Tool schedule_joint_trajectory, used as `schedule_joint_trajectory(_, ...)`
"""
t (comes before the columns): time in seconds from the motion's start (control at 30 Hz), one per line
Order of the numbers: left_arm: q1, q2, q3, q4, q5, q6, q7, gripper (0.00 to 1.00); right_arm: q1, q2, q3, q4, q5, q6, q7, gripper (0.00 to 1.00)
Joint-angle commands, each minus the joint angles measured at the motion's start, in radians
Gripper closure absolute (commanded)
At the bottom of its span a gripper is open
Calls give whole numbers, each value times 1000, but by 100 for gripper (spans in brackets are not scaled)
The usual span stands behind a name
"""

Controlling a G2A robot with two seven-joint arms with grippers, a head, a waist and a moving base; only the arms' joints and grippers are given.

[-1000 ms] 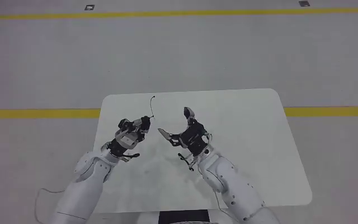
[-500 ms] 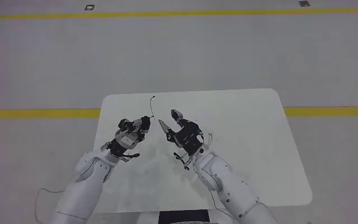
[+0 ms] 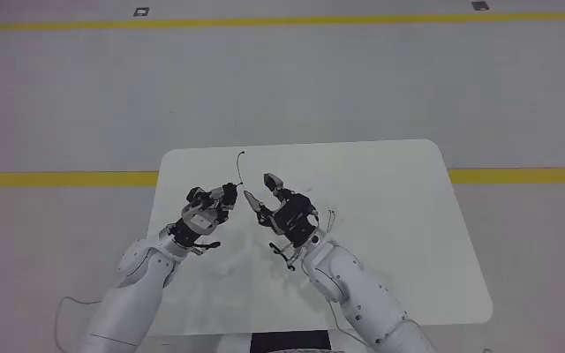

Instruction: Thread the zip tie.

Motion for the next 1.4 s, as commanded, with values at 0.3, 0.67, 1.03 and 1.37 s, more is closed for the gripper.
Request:
schedule_joint_trajectory(0.3, 0, 0, 0, 0, 0, 0, 0, 100, 14, -5, -19, 16, 8, -3, -4, 66)
schedule_joint_trajectory(0.67, 0, 0, 0, 0, 0, 0, 0, 100, 29, -10, -29, 32, 10, 4, -6, 74)
schedule_joint_trajectory(1.03, 0, 0, 0, 0, 0, 0, 0, 100, 37, -12, -33, 36, 12, -2, -5, 79)
schedule_joint_trajectory(1.37, 0, 0, 0, 0, 0, 0, 0, 100, 39, -14, -36, 37, 14, -3, -4, 84)
